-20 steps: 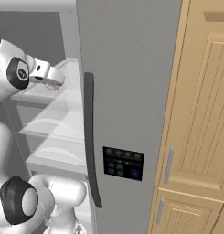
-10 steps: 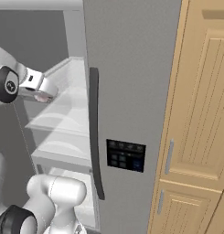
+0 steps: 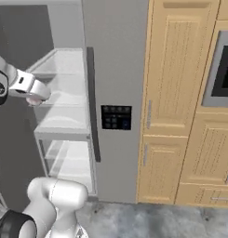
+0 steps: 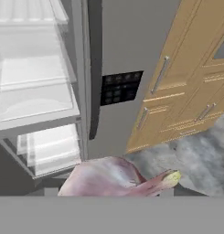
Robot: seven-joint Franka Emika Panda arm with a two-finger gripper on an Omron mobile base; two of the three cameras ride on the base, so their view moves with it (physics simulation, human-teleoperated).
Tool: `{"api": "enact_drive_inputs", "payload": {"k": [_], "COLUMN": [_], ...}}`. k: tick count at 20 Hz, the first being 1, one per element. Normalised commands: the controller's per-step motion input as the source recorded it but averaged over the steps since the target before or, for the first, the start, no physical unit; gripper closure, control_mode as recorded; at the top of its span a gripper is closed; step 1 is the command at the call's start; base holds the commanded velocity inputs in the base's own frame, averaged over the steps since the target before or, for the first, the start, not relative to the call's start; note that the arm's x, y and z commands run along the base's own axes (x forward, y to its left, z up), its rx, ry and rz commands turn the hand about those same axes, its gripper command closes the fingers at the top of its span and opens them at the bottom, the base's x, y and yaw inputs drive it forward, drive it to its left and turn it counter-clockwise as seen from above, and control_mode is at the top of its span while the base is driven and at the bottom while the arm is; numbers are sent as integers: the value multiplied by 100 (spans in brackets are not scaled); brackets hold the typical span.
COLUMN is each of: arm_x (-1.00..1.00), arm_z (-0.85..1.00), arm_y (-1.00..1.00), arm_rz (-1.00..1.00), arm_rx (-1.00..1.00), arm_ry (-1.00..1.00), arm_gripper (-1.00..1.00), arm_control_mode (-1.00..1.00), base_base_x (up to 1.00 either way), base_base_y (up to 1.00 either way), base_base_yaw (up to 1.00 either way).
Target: Open the fridge, remove the banana, garlic, and shrimp, and place them on any counter.
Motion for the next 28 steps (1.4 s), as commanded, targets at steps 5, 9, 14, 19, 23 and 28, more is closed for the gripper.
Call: {"api": "enact_drive_inputs", "payload": {"k": [5, 9, 14, 19, 23, 28], "arm_x": [0, 0, 0, 0, 0, 0], "arm_z": [0, 0, 0, 0, 0, 0], "arm_y": [0, 0, 0, 0, 0, 0], "arm_rz": [0, 0, 0, 0, 0, 0], "arm_rx": [0, 0, 0, 0, 0, 0], "arm_ry": [0, 0, 0, 0, 0, 0], "arm_gripper": [100, 100, 100, 100, 100, 100], "arm_control_mode": [100, 100, 100, 100, 100, 100], "base_base_x": [-62, -54, -48, -40, -22, 0], "base_base_y": [-14, -54, -79, -85, -96, -100], "base_base_yaw": [-77, -68, -63, -63, -62, -65]}}
